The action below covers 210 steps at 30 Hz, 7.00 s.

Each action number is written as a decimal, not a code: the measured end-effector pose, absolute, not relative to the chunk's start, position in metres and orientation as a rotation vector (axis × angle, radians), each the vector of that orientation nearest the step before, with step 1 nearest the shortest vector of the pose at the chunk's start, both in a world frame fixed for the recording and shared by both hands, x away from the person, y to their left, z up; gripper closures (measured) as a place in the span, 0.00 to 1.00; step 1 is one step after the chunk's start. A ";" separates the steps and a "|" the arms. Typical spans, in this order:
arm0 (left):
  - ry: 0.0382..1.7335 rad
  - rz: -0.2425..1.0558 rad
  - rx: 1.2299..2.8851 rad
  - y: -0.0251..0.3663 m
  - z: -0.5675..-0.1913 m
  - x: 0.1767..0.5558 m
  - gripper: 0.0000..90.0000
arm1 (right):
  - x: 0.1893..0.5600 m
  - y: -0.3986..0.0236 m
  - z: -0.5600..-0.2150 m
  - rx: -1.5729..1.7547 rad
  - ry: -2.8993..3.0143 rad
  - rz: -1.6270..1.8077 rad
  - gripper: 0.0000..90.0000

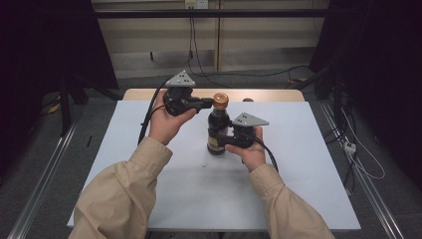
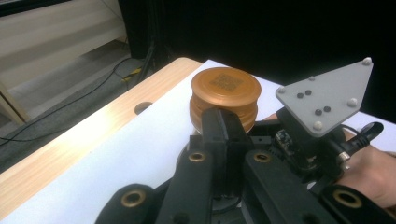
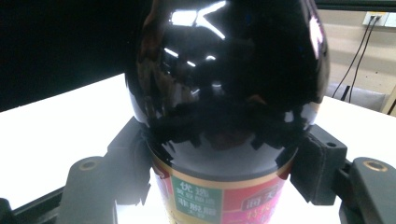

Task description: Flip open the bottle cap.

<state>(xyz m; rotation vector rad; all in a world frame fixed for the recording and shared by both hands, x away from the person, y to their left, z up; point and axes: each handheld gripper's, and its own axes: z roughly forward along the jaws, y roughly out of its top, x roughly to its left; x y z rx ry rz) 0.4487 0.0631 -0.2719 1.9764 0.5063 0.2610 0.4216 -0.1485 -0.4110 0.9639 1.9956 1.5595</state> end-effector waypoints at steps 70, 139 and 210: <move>0.537 0.206 2.038 0.068 -0.265 0.454 1.00 | 0.423 -0.146 -0.420 0.936 2.020 1.578 0.34; 0.553 0.204 2.066 0.086 -0.269 0.451 1.00 | 0.423 -0.139 -0.369 1.035 1.959 1.596 0.29; 0.526 0.226 2.036 0.080 -0.241 0.444 1.00 | 0.430 -0.123 -0.385 0.888 2.069 1.515 0.30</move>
